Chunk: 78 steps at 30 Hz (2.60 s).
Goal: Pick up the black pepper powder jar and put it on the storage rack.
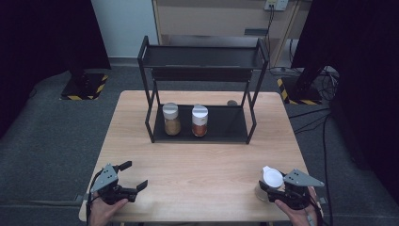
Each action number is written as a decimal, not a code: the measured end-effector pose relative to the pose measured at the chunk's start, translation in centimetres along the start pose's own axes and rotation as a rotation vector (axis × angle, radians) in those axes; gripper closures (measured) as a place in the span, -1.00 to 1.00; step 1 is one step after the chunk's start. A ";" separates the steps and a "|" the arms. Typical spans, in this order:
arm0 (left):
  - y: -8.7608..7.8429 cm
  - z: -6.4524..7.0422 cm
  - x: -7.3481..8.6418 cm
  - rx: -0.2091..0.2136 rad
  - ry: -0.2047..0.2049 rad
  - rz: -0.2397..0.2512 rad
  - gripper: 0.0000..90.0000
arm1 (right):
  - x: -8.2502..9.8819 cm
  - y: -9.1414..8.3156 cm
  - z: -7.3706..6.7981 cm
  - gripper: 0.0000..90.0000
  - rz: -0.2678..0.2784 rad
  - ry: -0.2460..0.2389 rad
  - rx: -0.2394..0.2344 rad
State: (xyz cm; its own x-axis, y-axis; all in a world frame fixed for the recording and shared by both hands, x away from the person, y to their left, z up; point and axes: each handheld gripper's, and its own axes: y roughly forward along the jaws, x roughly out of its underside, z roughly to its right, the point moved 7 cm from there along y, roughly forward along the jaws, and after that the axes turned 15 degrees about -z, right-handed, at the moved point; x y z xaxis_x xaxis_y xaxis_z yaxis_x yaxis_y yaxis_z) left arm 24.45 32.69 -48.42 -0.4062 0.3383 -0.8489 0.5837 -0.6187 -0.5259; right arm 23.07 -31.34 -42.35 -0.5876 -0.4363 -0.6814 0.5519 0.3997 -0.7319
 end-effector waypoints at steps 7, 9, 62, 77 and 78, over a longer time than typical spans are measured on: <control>0.0 0.0 0.0 0.000 0.000 0.001 -0.96 | -1.0 -0.2 -0.1 -0.31 0.001 -0.033 -0.014; 0.0 0.0 0.0 0.000 0.000 0.001 -0.96 | -1.3 -0.2 -0.1 -0.31 0.003 -0.042 -0.021; -0.1 0.0 0.0 0.003 0.000 0.007 -0.96 | -13.1 2.8 -1.3 -0.31 0.031 -0.174 -0.167; 0.0 0.0 0.0 0.005 0.006 0.005 -0.96 | -16.7 3.8 -0.7 -0.31 0.039 -0.130 -0.129; 0.0 0.0 0.0 0.005 0.006 0.005 -0.96 | -17.0 3.9 -0.6 -0.31 0.038 -0.125 -0.126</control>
State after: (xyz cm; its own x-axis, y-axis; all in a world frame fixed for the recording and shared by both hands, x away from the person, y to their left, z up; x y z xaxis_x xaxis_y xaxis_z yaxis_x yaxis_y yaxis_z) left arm 24.41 32.69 -48.39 -0.3992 0.3394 -0.8518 0.5820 -0.6240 -0.5214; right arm 34.82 -21.88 -33.65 -0.4849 -0.5129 -0.7084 0.4894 0.5121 -0.7059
